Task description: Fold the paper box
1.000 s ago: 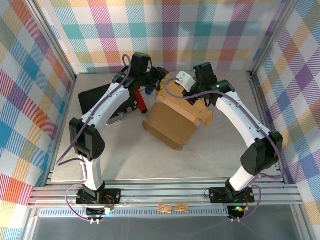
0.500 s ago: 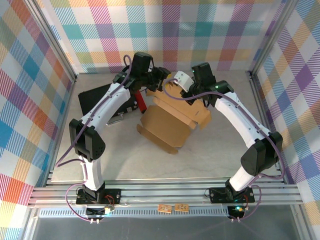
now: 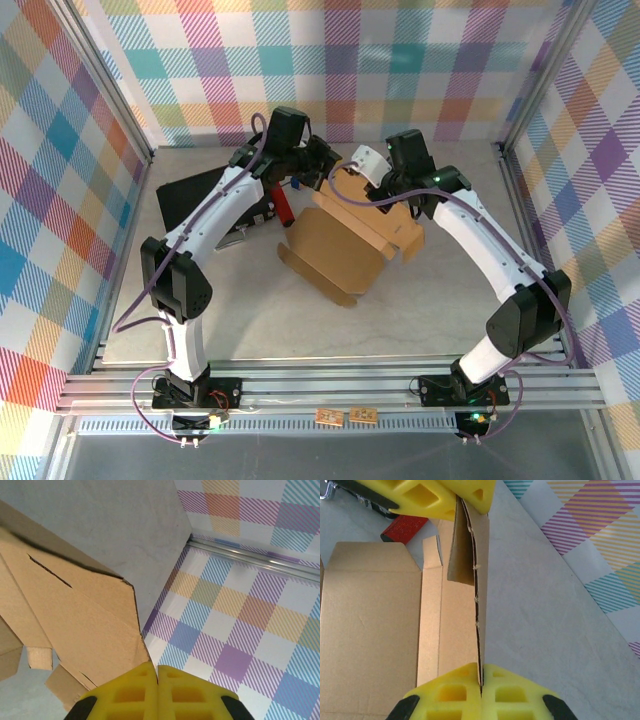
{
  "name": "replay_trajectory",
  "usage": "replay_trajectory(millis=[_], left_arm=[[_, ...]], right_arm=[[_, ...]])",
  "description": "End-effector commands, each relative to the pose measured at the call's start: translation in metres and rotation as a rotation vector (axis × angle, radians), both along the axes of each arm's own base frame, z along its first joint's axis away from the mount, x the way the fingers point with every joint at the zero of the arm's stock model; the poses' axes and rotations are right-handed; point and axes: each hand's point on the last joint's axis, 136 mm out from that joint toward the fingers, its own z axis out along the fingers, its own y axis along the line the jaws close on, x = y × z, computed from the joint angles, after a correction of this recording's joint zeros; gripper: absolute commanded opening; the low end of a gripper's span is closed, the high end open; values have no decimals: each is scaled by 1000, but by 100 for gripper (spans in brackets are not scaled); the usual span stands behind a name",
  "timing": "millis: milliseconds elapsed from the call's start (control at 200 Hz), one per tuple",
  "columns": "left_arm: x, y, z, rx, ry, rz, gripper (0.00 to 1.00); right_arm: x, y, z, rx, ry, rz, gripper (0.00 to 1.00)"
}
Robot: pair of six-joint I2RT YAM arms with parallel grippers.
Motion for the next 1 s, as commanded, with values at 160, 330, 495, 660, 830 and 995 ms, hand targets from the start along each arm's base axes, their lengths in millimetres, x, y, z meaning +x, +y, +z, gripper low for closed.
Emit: replay_trajectory(millis=[160,330,495,660,830,995], left_arm=[[-20,93,26,265,-207,-2,67],[-48,122,-45,490,-289,-220,53],[-57,111,-107,671,-437,-449,54],[-36,94,-124,692,-615,-505,57],[0,70,-145,685,-679,-568,59],[24,52,-169,674,-701,-616,61]], right_arm=[[-8,-4,8,123,66,-11,0],[-13,-13,-9,189,184,-38,0],[-14,-16,-16,234,238,-42,0],[-16,-16,-23,269,286,-49,0],[-14,-24,-31,301,325,-81,0],[-11,-33,-34,343,354,-102,0]])
